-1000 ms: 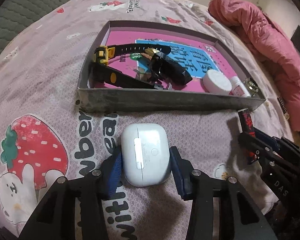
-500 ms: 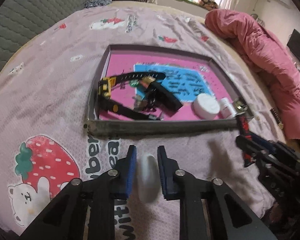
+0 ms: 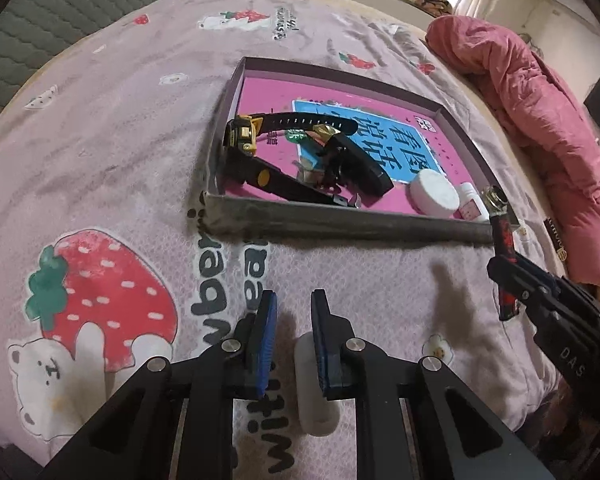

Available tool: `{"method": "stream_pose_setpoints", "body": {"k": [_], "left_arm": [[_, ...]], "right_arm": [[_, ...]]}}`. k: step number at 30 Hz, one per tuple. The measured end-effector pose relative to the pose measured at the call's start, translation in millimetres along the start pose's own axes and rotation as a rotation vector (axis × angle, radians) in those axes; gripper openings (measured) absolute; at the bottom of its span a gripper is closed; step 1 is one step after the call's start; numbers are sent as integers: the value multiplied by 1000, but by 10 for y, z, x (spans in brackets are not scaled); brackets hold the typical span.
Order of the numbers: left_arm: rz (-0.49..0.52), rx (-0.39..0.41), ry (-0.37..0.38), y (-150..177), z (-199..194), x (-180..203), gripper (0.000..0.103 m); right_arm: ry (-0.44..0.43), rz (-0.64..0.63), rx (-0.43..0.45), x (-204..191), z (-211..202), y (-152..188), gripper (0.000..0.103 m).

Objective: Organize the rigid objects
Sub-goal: 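Carry the earbuds case with the left gripper while the right carries the lighter into the box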

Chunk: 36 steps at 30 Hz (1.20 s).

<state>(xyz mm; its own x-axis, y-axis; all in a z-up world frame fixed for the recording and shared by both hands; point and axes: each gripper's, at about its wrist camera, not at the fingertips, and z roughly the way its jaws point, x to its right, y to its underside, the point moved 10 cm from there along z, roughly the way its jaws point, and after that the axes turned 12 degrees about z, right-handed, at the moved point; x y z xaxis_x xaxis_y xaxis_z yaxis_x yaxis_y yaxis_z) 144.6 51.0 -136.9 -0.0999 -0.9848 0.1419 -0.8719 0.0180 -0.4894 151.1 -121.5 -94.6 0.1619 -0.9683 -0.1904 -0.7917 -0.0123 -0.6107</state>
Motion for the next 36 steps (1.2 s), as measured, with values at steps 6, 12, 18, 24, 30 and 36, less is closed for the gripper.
{"method": "stream_pose_setpoints", "body": {"k": [6,12,18,24,30,36], "left_arm": [[48,8,-22,79,-83,42,33],[61,31,12,73,-158,151,65],[85,-14,-1,184,-47,193,65],[79,-80,-10,316,171,186,65],[141,-96,-71,351,286,250,65],[163,-104,-89,351,281,238,51]], "right_arm": [[-7,13,9,23,-34,-29,23],[-13,15,14,10,-64,-53,23],[-16,22,17,13,-79,-75,23],[-17,20,18,15,-73,-78,23],[-17,21,17,-3,-72,-76,23],[-17,30,25,-1,-87,-105,23]]}}
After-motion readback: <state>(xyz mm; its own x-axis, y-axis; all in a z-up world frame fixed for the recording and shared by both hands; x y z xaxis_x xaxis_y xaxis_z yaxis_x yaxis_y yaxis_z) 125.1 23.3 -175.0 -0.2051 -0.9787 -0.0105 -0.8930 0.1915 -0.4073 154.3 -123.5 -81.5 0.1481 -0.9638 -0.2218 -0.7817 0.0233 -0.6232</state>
